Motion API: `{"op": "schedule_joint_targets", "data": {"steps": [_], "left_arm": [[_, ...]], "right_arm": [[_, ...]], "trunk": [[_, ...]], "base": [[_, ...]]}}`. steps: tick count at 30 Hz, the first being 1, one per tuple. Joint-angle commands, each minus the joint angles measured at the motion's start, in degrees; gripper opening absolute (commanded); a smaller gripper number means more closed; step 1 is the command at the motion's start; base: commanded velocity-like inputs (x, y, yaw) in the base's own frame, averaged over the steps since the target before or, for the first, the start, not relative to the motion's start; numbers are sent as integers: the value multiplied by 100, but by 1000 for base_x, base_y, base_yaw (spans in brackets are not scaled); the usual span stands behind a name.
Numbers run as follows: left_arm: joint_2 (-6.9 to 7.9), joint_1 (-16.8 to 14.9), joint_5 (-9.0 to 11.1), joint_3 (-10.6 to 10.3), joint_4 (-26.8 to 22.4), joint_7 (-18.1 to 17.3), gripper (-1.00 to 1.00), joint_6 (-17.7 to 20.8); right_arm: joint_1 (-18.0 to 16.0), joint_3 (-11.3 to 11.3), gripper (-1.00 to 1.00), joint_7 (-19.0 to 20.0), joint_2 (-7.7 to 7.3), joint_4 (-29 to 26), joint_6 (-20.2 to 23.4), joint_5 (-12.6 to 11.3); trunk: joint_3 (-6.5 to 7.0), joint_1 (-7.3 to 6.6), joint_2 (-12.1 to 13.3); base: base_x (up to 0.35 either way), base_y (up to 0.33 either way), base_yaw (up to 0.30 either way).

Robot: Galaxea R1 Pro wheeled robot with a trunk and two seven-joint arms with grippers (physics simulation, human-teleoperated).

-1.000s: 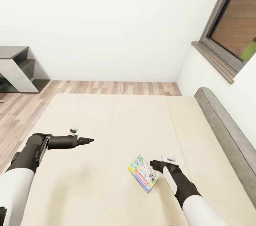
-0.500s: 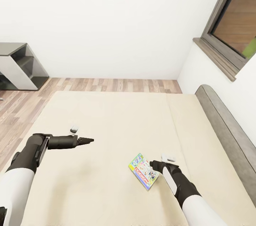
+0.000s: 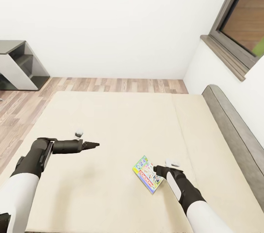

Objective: Put all the toys in the child's room - the three board games (two on the bed and one on the table), the two jigsaw puzzles on the table, and the tennis ball on the table - inside the toy box on the table in the child's room.

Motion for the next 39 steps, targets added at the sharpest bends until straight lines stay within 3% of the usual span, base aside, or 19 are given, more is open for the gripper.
{"op": "schedule_joint_targets", "data": {"steps": [1,18,39], "left_arm": [[-5,-5,-60,15,-4,-51,100,60],[-14,-5,-66,7,-3,-44,100,67],[4,-30,11,28,-31,-122,100,188]], "right_arm": [[-6,-4,100,-39,2,-11,23,-59],[-466,-1,100,-49,-58,-1,15,-66],[-584,5,100,-48,-26,25,13,-48]], "trunk": [[-18,3,-10],[-176,3,-10],[-371,3,-10]], "base": [[0,0,0],[0,0,0],[0,0,0]]}}
